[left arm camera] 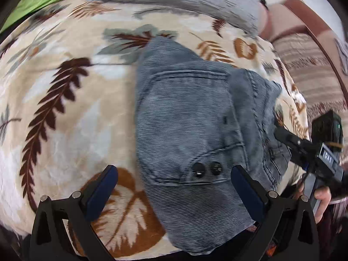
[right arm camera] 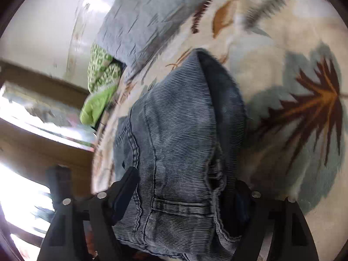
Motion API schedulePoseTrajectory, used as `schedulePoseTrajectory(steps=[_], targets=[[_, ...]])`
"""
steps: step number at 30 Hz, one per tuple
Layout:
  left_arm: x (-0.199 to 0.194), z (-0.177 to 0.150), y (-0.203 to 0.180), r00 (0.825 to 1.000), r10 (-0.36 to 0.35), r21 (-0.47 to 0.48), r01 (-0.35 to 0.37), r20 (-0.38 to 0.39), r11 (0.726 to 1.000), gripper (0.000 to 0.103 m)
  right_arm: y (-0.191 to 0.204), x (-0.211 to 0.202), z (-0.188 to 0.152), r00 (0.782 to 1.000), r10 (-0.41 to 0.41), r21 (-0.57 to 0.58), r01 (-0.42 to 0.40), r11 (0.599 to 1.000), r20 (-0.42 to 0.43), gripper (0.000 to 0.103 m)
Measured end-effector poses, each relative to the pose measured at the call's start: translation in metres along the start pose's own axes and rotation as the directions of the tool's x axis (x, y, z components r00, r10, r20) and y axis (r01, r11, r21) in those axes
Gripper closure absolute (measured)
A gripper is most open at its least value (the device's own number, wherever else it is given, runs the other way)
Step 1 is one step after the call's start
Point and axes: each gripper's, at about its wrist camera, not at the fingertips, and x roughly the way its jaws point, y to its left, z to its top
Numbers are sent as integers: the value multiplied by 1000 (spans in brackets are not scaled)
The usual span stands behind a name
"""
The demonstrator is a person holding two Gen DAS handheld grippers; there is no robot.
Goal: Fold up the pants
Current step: 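Straighten the folded jeans bundle with the left gripper, then grasp the pocket edge of the jeans bundle with the left gripper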
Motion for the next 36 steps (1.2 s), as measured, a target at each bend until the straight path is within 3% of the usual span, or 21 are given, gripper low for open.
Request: schedulePoseTrajectory(steps=[5, 12, 14, 17, 20, 25, 29, 32, 34, 36], targets=[[21, 4, -1, 999, -16, -2, 16, -45, 1000, 0, -6, 1, -2, 1000, 9, 0, -9, 1000, -6, 23], [23, 8, -6, 1000, -6, 4, 6, -30, 1000, 0, -8, 5, 1, 1000, -14, -3, 14, 1000, 3, 24], [22, 8, -7, 1000, -4, 2, 4, -24, 1000, 1, -9, 4, 2, 1000, 7, 7, -7, 1000, 2, 23], [15, 5, -9, 1000, -18, 3, 18, -10, 1000, 14, -10, 2, 3, 998, 68, 28, -68, 997, 4, 22], [15, 6, -14, 1000, 0, 17, 0, -10, 1000, 15, -6, -3, 2, 993, 115, 11, -115, 993, 11, 22], [26, 11, -11, 999, -13, -14, 12, -33, 1000, 14, -13, 8, 1, 999, 37, 24, -37, 999, -28, 24], [26, 14, -17, 999, 25, -5, -25, -29, 1000, 14, -7, 6, 1, 999, 32, 24, -32, 999, -19, 23], [23, 12, -21, 999, 32, -11, -32, -16, 999, 21, 6, -3, -1, 997, 80, -17, -80, 997, -7, 23], [21, 11, -23, 999, 50, -1, -50, -8, 999, 24, 13, -6, -3, 982, 189, -22, -190, 982, -13, 23], [19, 9, -23, 998, 58, 0, -58, -7, 998, 24, 20, -6, -3, 983, 184, -61, -185, 981, -8, 23]])
